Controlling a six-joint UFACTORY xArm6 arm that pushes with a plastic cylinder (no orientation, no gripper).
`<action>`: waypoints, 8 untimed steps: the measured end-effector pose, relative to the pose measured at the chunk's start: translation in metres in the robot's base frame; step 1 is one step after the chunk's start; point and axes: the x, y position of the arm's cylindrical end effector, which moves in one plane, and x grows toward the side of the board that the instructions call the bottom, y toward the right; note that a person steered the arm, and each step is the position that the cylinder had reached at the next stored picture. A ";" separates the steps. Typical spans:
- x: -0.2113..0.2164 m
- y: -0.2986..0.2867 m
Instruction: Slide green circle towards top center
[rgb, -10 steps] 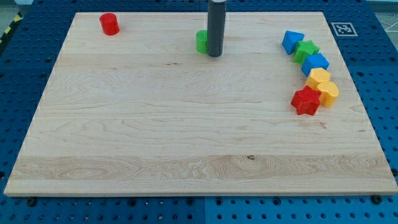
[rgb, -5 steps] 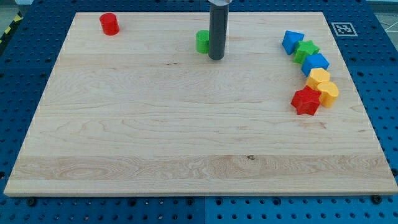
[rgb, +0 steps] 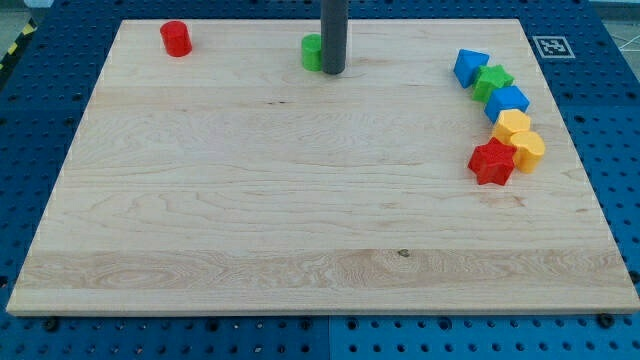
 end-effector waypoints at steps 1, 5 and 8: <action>0.026 0.012; -0.025 0.014; 0.012 0.001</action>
